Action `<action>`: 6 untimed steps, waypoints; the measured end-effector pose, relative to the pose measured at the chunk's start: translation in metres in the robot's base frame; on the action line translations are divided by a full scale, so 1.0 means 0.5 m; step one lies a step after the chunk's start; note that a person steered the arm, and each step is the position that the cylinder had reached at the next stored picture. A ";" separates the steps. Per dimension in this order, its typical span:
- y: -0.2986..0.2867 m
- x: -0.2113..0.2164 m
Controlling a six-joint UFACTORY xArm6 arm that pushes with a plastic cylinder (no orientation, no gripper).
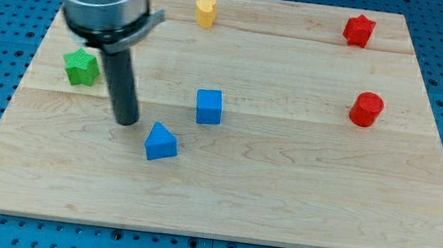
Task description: Push the blue triangle to the bottom right side of the board
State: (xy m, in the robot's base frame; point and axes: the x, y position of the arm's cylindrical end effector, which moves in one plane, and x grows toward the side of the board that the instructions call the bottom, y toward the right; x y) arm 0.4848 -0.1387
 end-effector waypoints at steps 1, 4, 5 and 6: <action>0.124 0.053; 0.263 0.142; 0.295 0.172; 0.453 0.173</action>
